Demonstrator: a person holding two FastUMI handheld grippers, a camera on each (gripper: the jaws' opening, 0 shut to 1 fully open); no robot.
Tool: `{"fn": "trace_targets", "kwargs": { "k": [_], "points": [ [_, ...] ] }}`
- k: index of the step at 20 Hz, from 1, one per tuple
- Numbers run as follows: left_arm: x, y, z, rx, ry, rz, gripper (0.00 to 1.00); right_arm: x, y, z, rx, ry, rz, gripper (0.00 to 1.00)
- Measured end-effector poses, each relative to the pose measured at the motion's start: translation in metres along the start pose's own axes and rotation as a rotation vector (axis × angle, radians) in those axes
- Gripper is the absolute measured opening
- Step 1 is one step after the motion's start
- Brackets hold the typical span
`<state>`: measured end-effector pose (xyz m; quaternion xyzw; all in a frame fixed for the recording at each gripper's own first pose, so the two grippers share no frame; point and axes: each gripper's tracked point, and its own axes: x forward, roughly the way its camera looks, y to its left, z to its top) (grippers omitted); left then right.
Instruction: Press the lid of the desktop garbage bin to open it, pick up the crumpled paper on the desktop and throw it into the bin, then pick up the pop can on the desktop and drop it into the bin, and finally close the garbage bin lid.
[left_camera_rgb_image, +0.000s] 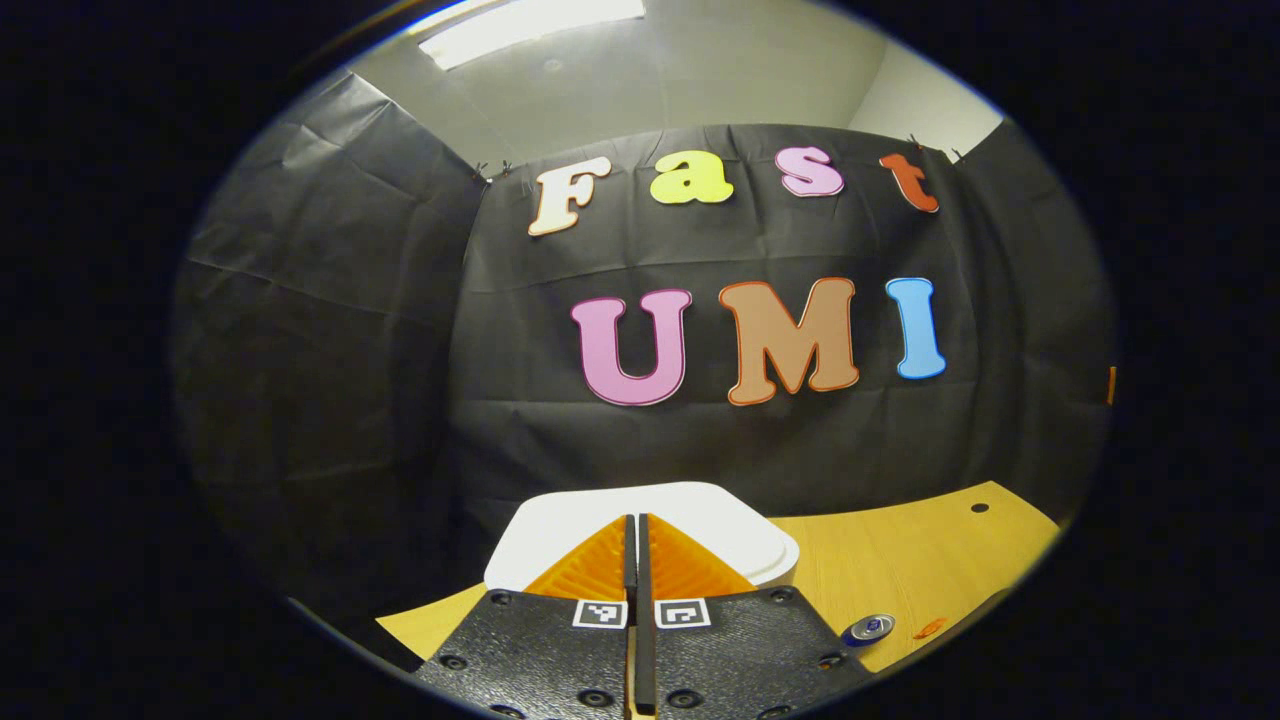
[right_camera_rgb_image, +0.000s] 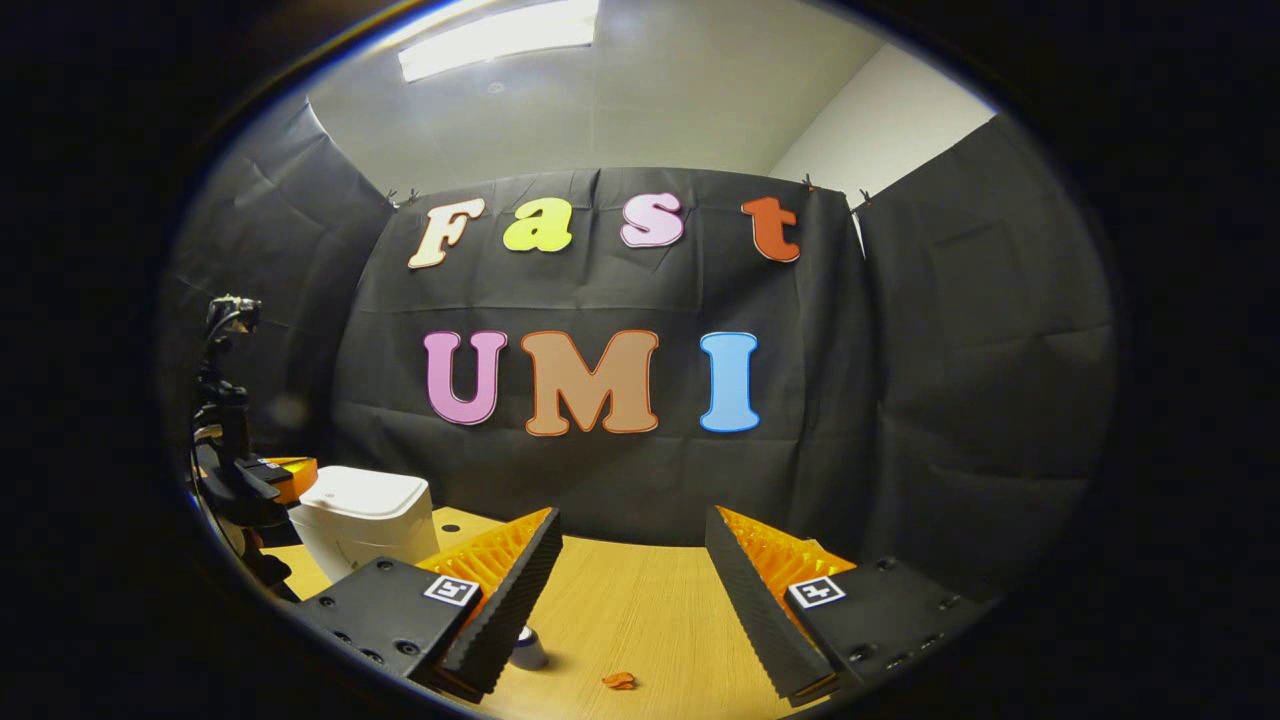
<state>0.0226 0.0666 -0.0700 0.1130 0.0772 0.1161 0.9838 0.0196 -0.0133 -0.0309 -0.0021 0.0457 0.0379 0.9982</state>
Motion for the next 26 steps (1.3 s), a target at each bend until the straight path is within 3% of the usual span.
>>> {"fn": "trace_targets", "kwargs": {
  "k": [3,6,9,13,17,26],
  "points": [
    [0.003,0.001,-0.028,-0.015,0.084,0.0,0.0,0.002,-0.002,-0.006,0.005,0.016,-0.007,0.96],
    [0.001,0.001,-0.021,-0.023,0.047,0.006,0.0,0.004,-0.001,-0.018,0.018,0.049,-0.007,0.96],
    [-0.001,0.004,-0.023,-0.143,0.0,0.012,0.0,0.008,0.006,-0.031,0.014,0.088,0.001,0.96],
    [0.004,-0.002,-0.026,-0.135,-0.024,-0.032,0.0,0.012,0.025,-0.043,-0.01,0.126,0.057,0.96],
    [0.009,0.0,-0.009,-0.048,-0.033,-0.051,0.0,0.012,0.038,-0.041,-0.024,0.115,0.091,0.96],
    [0.0,0.005,0.078,-0.078,-0.196,-0.057,0.0,0.008,0.037,-0.04,0.005,0.087,0.086,1.0]
  ]
}}
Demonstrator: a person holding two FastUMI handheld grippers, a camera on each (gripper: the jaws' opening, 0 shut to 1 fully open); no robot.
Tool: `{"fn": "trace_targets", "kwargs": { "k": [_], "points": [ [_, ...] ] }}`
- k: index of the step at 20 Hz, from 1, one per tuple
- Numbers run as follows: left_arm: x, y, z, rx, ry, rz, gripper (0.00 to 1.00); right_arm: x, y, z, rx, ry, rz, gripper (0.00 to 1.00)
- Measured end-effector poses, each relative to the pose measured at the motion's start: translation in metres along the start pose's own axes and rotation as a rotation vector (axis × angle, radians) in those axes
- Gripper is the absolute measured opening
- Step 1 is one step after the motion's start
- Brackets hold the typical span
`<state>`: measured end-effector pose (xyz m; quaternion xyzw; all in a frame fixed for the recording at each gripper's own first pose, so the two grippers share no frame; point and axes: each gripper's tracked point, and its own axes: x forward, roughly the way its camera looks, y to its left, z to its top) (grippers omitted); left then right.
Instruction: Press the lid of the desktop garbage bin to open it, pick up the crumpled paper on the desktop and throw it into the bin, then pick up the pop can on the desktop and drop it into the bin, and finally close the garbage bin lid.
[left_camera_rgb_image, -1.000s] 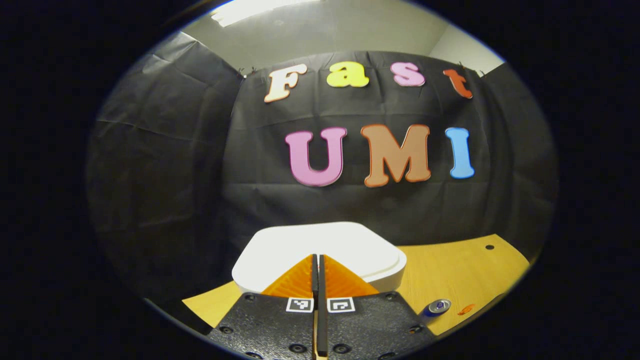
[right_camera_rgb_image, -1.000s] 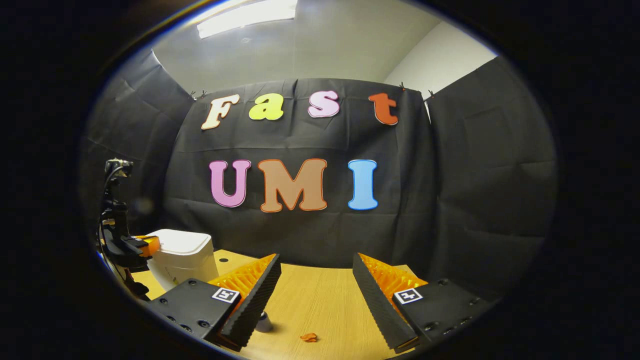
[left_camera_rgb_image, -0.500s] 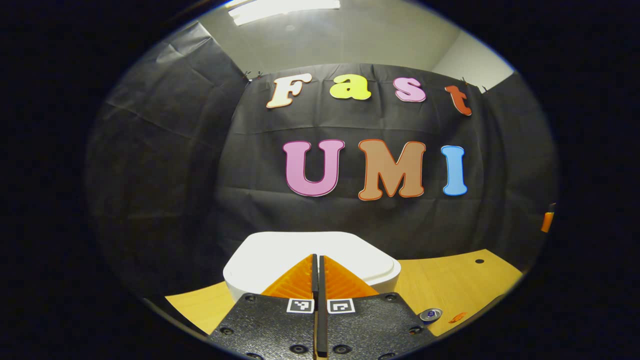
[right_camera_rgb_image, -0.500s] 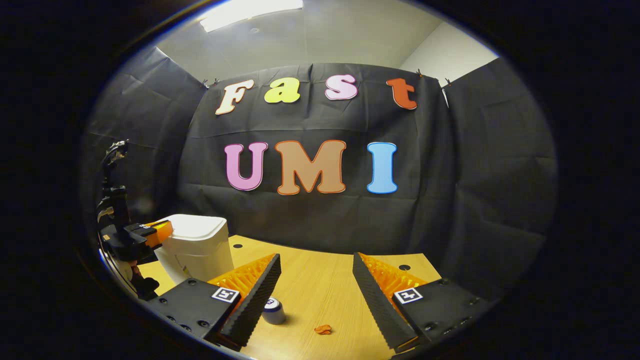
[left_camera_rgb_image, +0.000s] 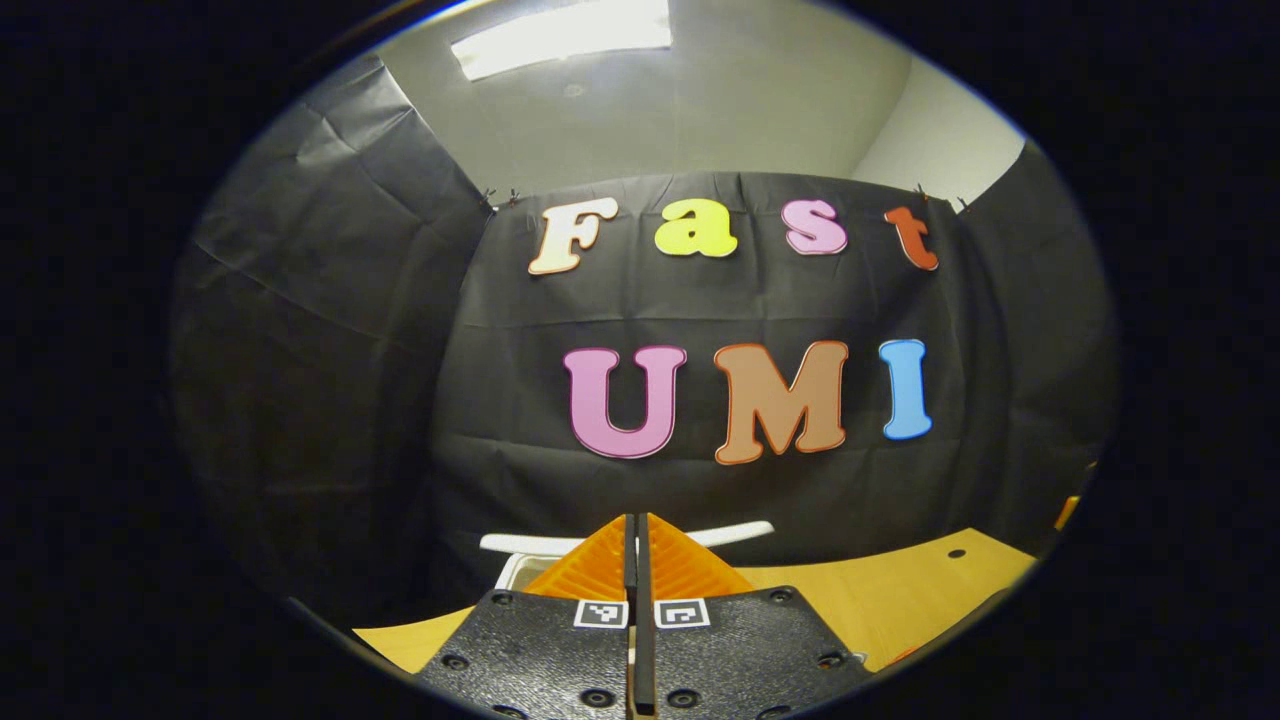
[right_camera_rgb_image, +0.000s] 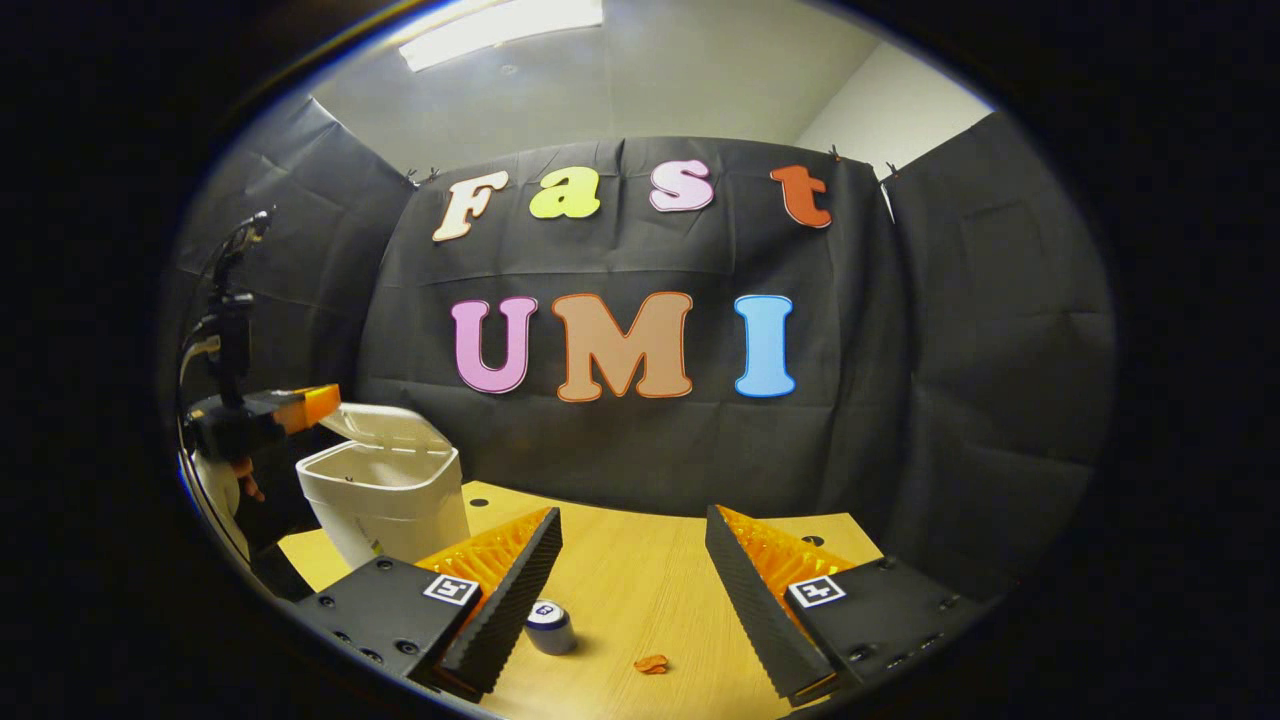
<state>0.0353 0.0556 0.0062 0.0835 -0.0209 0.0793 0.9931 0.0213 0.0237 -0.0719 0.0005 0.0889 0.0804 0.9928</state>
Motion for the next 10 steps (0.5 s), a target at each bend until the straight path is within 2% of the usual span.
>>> {"fn": "trace_targets", "kwargs": {
  "k": [2,5,6,10],
  "points": [
    [-0.007,-0.005,0.009,-0.005,-0.019,-0.016,0.0,0.0,0.001,-0.008,0.004,0.01,0.004,0.96],
    [-0.022,-0.018,0.019,0.014,-0.038,-0.058,0.0,0.001,-0.002,-0.025,0.002,0.035,0.008,0.96],
    [-0.028,-0.023,0.019,0.017,-0.039,-0.073,0.0,0.002,-0.002,-0.031,0.002,0.045,0.011,1.0],
    [-0.05,-0.04,0.015,0.003,-0.029,-0.119,0.0,0.008,-0.008,-0.057,-0.007,0.086,0.021,0.96]
  ]
}}
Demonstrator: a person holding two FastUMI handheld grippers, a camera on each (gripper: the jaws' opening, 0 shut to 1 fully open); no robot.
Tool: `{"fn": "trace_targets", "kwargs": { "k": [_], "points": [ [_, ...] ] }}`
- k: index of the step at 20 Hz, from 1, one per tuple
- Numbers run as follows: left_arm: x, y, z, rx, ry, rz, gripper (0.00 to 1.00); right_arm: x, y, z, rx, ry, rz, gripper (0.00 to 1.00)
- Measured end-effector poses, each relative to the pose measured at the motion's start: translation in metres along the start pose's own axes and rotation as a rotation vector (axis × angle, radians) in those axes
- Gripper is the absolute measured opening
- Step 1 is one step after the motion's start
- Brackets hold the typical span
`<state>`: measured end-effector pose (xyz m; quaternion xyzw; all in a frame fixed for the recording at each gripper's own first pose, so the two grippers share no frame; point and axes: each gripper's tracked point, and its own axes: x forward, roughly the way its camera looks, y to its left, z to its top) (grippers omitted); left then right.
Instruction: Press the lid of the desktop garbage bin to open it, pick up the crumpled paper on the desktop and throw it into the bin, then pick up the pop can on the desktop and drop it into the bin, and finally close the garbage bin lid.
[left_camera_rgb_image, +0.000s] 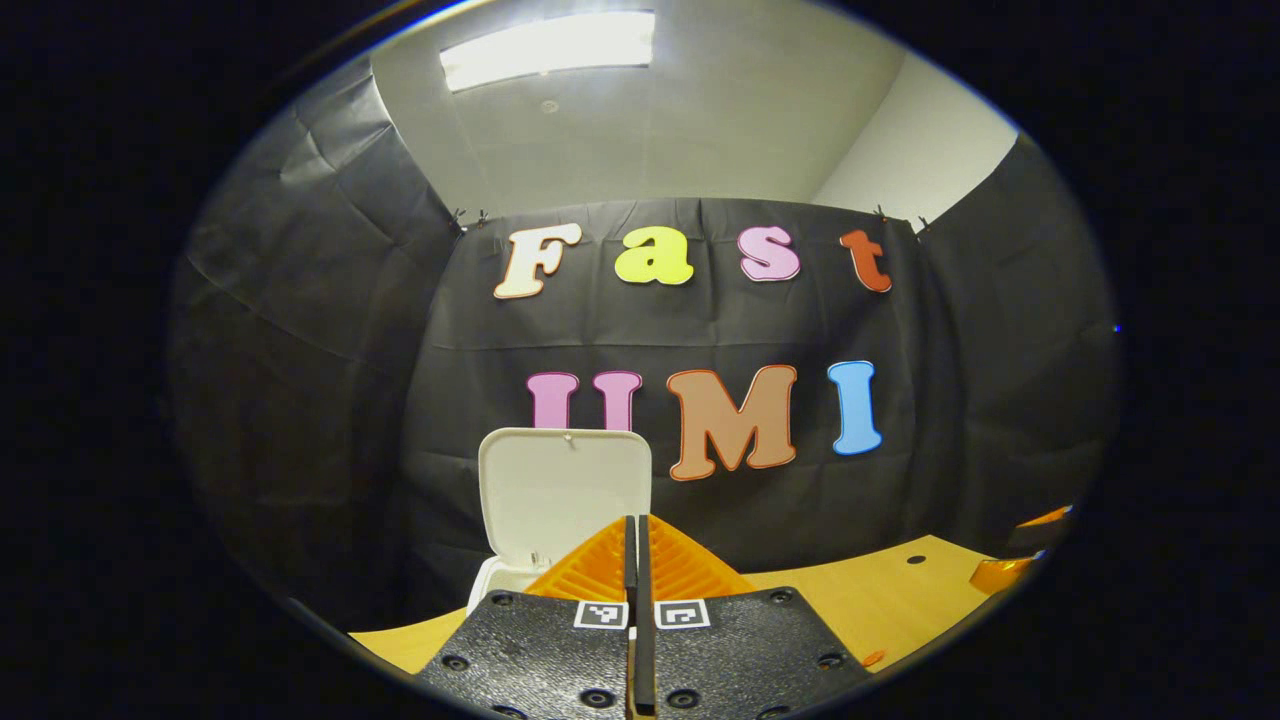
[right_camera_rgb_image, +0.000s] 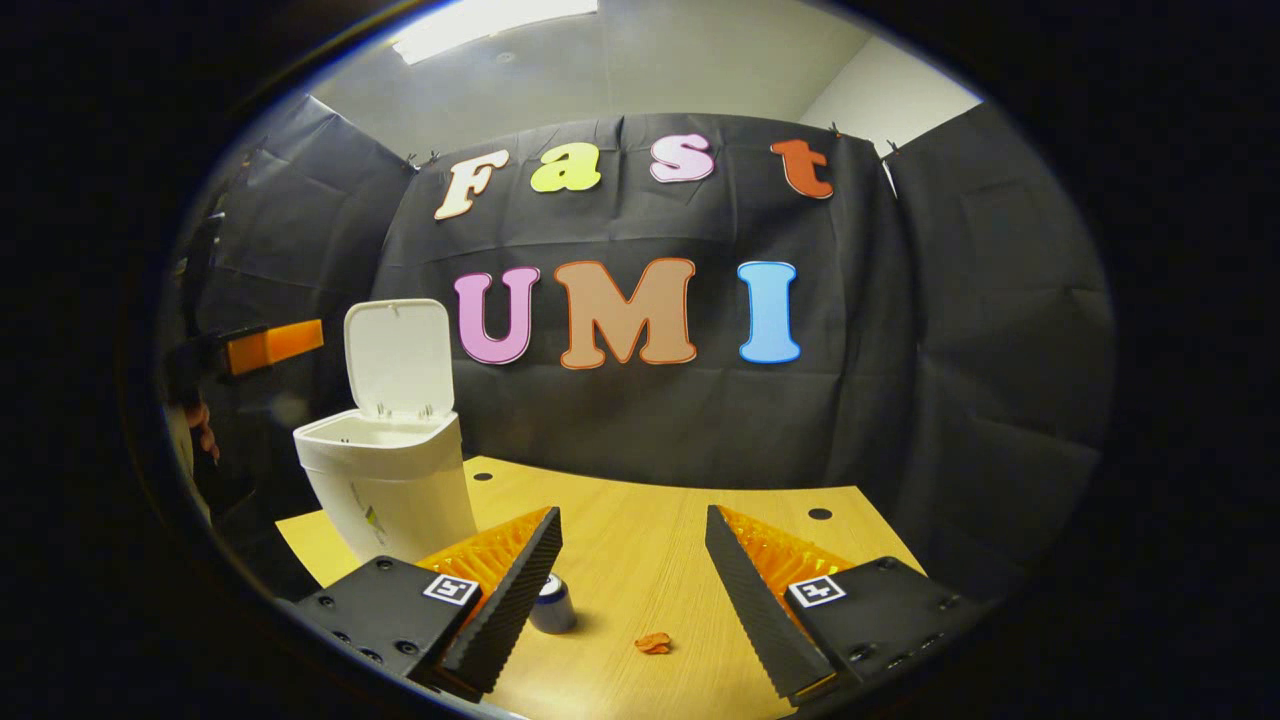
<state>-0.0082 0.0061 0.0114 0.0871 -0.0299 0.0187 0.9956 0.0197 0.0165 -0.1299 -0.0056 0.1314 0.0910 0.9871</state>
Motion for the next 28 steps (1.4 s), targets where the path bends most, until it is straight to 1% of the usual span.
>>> {"fn": "trace_targets", "kwargs": {
  "k": [2,3,4,6,7,8,9,10,15,16,19,20,21,22,23,24,25,28],
  "points": [
    [-0.007,-0.009,-0.002,0.002,0.003,-0.018,0.0,0.008,-0.005,-0.016,-0.015,0.029,-0.002,0.96],
    [-0.01,-0.013,-0.003,0.01,0.004,-0.028,0.0,0.012,-0.007,-0.022,-0.025,0.043,0.001,1.0],
    [-0.013,-0.016,-0.006,0.02,0.009,-0.035,0.0,0.016,-0.008,-0.031,-0.035,0.057,0.007,0.96],
    [-0.017,-0.019,-0.011,0.033,0.021,-0.039,0.09,0.027,-0.007,-0.048,-0.051,0.089,0.027,0.96],
    [-0.018,-0.02,-0.013,0.038,0.024,-0.039,0.31,0.032,-0.006,-0.058,-0.051,0.11,0.036,1.0],
    [-0.021,-0.02,-0.015,0.045,0.029,-0.035,0.54,0.038,-0.006,-0.067,-0.046,0.131,0.045,0.97],
    [-0.028,-0.017,-0.013,0.052,0.029,-0.021,0.76,0.044,-0.004,-0.077,-0.034,0.156,0.054,0.97],
    [-0.026,-0.014,-0.016,0.063,0.024,-0.003,0.98,0.048,-0.003,-0.085,-0.026,0.175,0.06,0.97],
    [-0.03,0.003,-0.025,0.067,0.042,0.069,0.99,0.076,-0.002,-0.138,-0.028,0.31,0.086,0.97],
    [-0.032,0.007,-0.027,0.06,0.05,0.088,0.93,0.081,-0.003,-0.145,-0.033,0.329,0.09,0.96],
    [-0.032,0.014,-0.036,0.055,0.075,0.126,0.93,0.099,-0.006,-0.173,-0.041,0.422,0.092,0.97],
    [-0.031,0.016,-0.038,0.062,0.083,0.137,0.93,0.102,-0.006,-0.186,-0.033,0.471,0.094,0.97],
    [-0.031,0.021,-0.039,0.072,0.088,0.15,0.93,0.104,-0.006,-0.195,-0.026,0.502,0.097,1.0],
    [-0.03,0.025,-0.04,0.081,0.093,0.164,0.93,0.104,-0.005,-0.201,-0.021,0.524,0.099,0.97],
    [-0.03,0.03,-0.041,0.086,0.098,0.176,0.93,0.105,-0.006,-0.206,-0.021,0.541,0.101,0.98],
    [-0.031,0.034,-0.043,0.086,0.105,0.189,0.93,0.107,-0.007,-0.211,-0.031,0.558,0.098,1.0],
    [-0.031,0.037,-0.045,0.084,0.109,0.199,0.93,0.109,-0.009,-0.216,-0.042,0.572,0.097,0.97],
    [-0.033,0.043,-0.048,0.077,0.117,0.222,0.93,0.109,-0.01,-0.227,-0.063,0.622,0.106,0.97]
  ]
}}
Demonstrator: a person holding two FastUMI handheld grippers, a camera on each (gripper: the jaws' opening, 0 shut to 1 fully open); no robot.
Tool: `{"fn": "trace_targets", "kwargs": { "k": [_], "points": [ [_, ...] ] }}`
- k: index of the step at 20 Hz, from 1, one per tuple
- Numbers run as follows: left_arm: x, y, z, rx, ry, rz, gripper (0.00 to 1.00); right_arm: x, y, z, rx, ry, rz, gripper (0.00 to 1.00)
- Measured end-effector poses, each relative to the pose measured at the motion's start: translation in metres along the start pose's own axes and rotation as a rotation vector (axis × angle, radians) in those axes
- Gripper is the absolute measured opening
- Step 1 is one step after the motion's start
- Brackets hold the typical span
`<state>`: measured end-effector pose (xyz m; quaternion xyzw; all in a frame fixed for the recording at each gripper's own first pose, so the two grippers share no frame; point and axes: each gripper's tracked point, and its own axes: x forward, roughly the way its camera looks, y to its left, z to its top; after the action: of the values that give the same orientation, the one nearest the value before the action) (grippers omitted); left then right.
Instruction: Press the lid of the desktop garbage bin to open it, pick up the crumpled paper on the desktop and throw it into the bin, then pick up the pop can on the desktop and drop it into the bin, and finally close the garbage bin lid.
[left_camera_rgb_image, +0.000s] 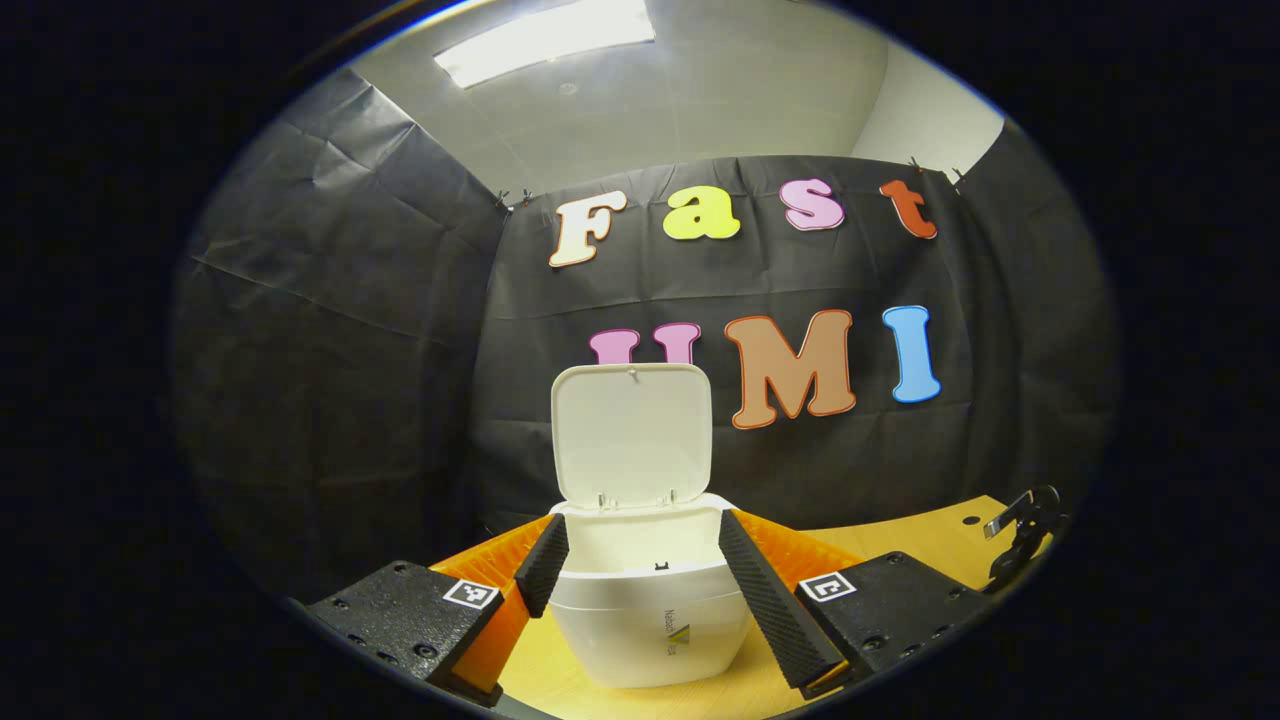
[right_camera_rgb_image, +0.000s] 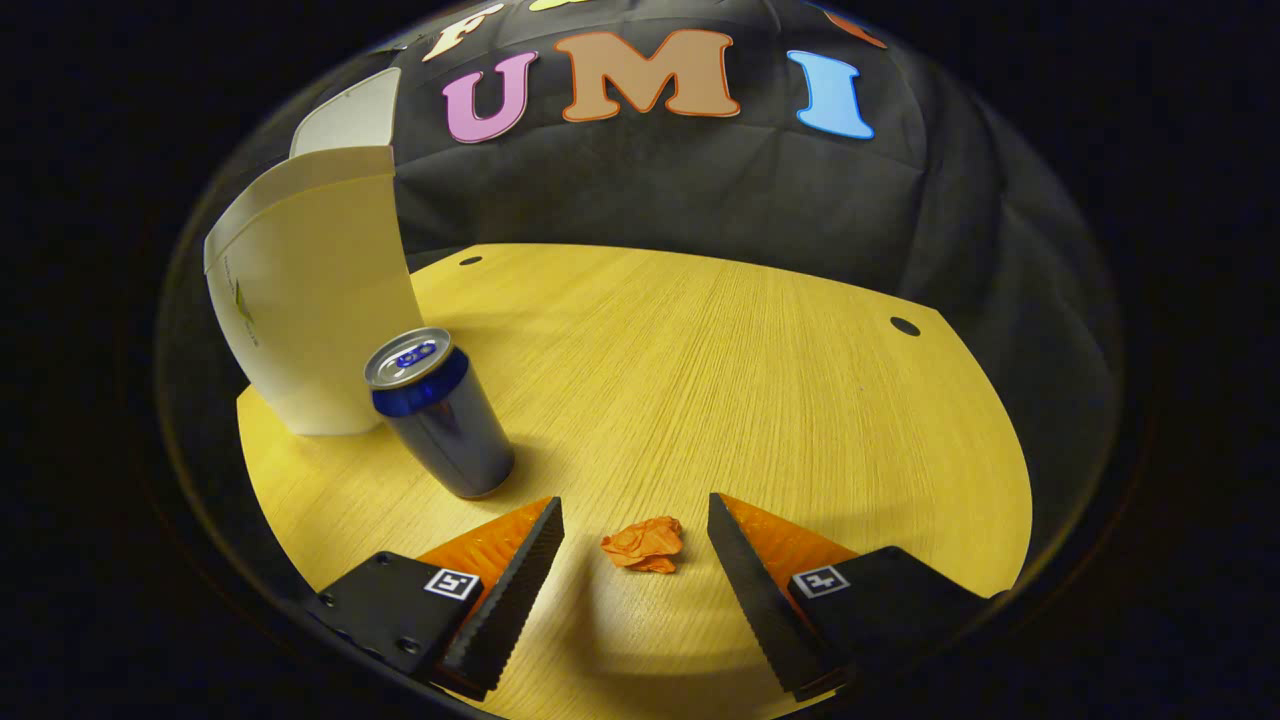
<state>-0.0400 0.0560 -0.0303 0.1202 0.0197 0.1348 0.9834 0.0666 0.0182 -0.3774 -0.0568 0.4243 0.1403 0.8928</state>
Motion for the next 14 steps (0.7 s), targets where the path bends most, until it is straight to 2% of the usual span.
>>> {"fn": "trace_targets", "kwargs": {
  "k": [1,2,5,6,7,9,10,11,14],
  "points": [
    [0.0,0.002,-0.001,0.0,0.001,0.006,0.93,0.001,-0.002,-0.004,-0.003,0.015,-0.001,0.96],
    [0.0,0.004,-0.001,0.002,0.002,0.012,0.93,0.003,-0.002,-0.006,-0.004,0.031,0.002,0.88],
    [0.0,0.009,0.002,0.01,-0.003,0.027,0.93,0.007,0.001,-0.014,-0.002,0.073,0.009,0.76],
    [-0.001,0.01,0.001,0.011,-0.002,0.03,0.93,0.006,0.001,-0.014,0.0,0.076,0.011,0.62],
    [-0.001,0.011,0.0,0.012,-0.001,0.032,0.93,0.006,0.005,-0.013,0.006,0.074,0.017,0.58],
    [-0.002,0.014,0.002,0.012,-0.005,0.038,0.93,0.006,0.007,-0.009,0.01,0.061,0.023,0.33],
    [-0.004,0.015,0.002,0.013,-0.007,0.041,0.93,0.004,0.006,-0.006,0.005,0.053,0.016,0.31],
    [-0.005,0.016,0.004,0.014,-0.009,0.043,0.93,0.003,0.005,-0.003,-0.001,0.043,0.012,0.23],
    [-0.008,0.02,0.004,0.016,-0.012,0.049,0.93,-0.005,0.005,0.012,-0.003,0.009,0.012,0.18]
  ]
}}
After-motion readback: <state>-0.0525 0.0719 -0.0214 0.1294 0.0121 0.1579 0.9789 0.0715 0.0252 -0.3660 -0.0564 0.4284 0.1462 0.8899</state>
